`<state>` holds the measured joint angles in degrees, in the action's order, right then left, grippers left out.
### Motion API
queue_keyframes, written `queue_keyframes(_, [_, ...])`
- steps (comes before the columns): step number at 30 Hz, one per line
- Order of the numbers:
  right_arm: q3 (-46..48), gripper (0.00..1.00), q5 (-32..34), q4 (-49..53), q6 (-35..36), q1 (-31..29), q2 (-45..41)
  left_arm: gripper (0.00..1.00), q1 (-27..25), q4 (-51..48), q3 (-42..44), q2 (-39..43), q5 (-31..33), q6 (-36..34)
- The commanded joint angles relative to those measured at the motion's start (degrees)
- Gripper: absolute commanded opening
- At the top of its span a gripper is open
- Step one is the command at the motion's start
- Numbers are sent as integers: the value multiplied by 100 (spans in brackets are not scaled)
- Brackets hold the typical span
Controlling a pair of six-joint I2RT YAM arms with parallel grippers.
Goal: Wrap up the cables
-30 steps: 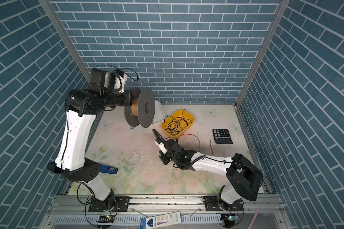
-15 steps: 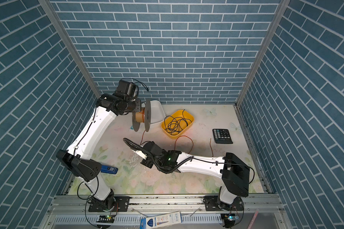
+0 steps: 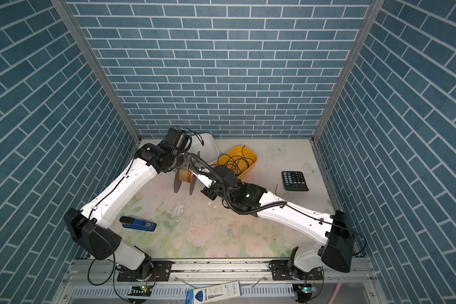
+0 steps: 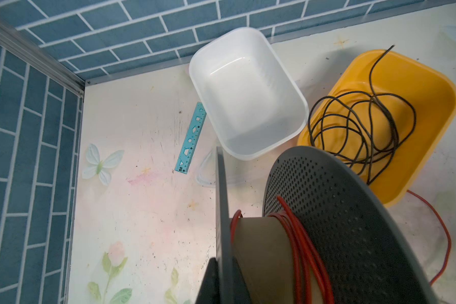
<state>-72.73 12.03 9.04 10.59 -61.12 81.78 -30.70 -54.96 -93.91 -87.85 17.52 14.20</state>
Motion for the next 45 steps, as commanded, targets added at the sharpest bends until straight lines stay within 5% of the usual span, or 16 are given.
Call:
queue_keyframes(1, [-516,0,-155,108,129,403,51,0,-249,-117,118,290,196,-311])
queue_keyframes(9, [-1388,0,-574,648,-16,1328,712,0,-535,-561,376,623,-168,-653])
queue_keyframes(17, [-1523,18,-1164,867,-516,2015,1218,0,-520,-686,754,1134,-859,-786])
queue_keyframes(27, [-125,26,-3309,211,-881,2646,713,0,-7,-1382,-998,1023,-2782,-858])
queue_keyframes(35, [1163,75,-3847,-613,-1144,2676,-292,0,46,-1810,-2784,586,-3299,-748])
queue_keyframes(38, [1637,85,-3795,-882,-1250,2676,-748,0,46,-1913,-3362,426,-3268,-609])
queue_keyframes(45, [2395,80,-4024,-972,-1356,2676,-1636,0,46,-2072,-3997,39,-3321,-497])
